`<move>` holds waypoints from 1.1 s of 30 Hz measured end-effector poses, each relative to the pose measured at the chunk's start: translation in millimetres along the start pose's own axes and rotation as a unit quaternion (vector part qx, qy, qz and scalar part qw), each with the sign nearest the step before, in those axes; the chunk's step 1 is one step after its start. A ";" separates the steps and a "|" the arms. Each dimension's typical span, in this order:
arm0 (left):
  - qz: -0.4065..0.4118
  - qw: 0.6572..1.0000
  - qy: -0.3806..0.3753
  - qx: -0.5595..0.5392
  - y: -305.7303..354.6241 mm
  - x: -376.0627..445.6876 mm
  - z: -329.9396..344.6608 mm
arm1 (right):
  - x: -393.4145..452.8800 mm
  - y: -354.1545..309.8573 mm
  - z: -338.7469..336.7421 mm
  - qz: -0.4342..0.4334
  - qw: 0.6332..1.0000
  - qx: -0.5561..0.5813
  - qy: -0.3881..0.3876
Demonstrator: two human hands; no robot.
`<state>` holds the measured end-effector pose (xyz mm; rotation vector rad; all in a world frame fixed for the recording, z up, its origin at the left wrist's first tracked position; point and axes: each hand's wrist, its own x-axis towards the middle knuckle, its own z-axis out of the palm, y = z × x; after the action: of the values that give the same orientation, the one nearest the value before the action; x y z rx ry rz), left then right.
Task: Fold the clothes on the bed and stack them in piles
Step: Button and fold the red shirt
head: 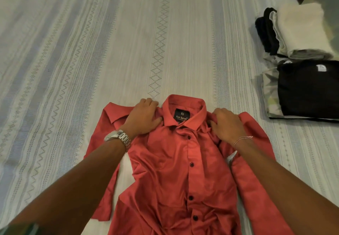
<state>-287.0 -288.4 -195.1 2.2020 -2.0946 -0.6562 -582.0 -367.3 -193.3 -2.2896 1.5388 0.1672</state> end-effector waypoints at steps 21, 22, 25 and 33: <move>-0.035 0.939 0.332 -0.085 -9.1 -115.2 -279.7 | -62.0 -1.0 -272.7 -0.106 0.929 0.245 0.255; -0.026 0.937 0.334 -0.097 -3.8 -121.5 -295.2 | -66.5 -3.2 -290.6 -0.126 0.926 0.233 0.268; -0.007 0.923 0.361 -0.133 14.9 -142.3 -358.9 | -92.8 -16.5 -363.2 -0.178 0.905 0.213 0.321; 0.048 0.895 0.398 -0.197 95.8 -194.6 -488.7 | -165.8 -45.0 -510.8 -0.205 0.877 0.223 0.374</move>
<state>-221.7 -237.9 333.2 1.7007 -1.4662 -0.0981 -661.9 -397.8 338.7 -2.3102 1.1355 -1.1828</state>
